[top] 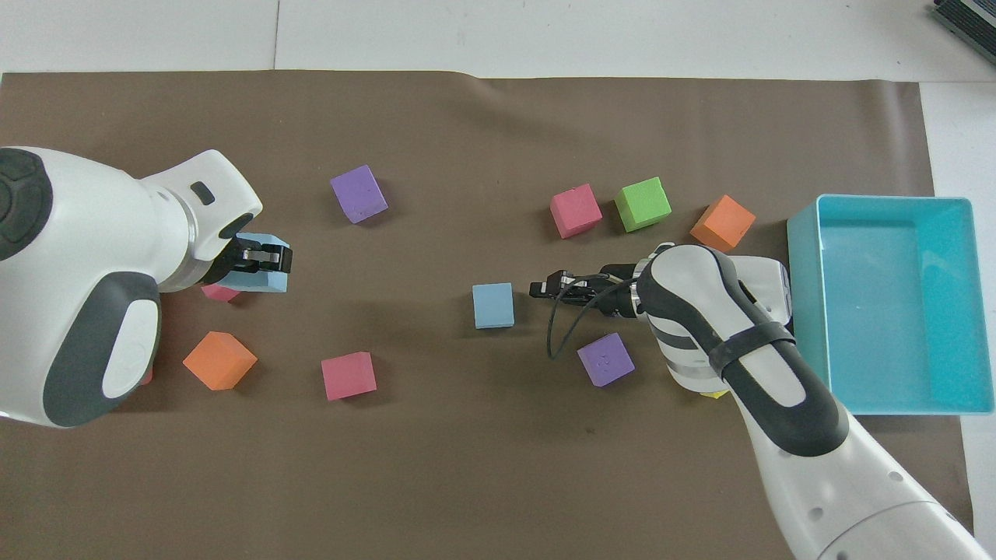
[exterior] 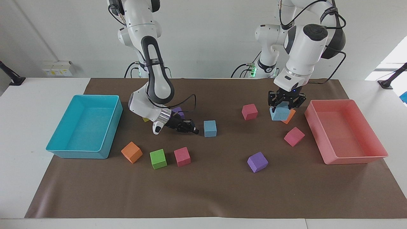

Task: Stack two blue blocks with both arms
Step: 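Carry the held blue cube toward the center cube with the left gripper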

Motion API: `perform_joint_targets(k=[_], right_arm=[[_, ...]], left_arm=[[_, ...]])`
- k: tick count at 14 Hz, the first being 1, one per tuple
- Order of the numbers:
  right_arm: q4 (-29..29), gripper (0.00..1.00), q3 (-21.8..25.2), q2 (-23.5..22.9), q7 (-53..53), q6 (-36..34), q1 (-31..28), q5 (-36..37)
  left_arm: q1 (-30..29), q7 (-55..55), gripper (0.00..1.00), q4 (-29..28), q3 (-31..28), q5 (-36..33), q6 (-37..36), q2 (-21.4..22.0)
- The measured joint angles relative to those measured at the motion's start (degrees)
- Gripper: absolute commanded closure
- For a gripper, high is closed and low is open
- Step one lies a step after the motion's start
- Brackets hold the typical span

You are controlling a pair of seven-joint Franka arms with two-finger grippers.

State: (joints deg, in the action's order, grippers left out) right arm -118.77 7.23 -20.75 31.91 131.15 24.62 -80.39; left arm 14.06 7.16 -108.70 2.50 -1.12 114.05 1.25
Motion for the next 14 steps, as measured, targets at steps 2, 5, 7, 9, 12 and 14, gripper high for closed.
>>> perform_joint_targets(k=[2,5,7,9,12,14], right_arm=[[0.0,1.0,0.0,0.0,0.0,0.0,0.0,0.0],[0.0,1.0,0.0,0.0,0.0,0.0,0.0,0.0],[0.0,1.0,0.0,0.0,0.0,0.0,0.0,0.0],[0.0,1.0,0.0,0.0,0.0,0.0,0.0,0.0],[0.0,1.0,0.0,0.0,0.0,0.0,0.0,0.0],[0.0,1.0,0.0,0.0,0.0,0.0,0.0,0.0]], left_arm=[[0.0,0.4,0.83,0.0,0.2,0.5,-0.1,0.0],[1.9,3.0,0.83,0.0,0.5,2.2,-0.1,-0.6],[3.9,4.4,0.83,0.0,0.7,2.4,0.3,-1.2],[5.5,6.6,0.83,0.1,0.7,2.7,1.9,-2.0],[10.5,13.8,0.83,2.8,0.7,2.6,3.3,-6.3],[13.4,17.3,0.83,5.9,0.8,2.6,3.4,-10.0]])
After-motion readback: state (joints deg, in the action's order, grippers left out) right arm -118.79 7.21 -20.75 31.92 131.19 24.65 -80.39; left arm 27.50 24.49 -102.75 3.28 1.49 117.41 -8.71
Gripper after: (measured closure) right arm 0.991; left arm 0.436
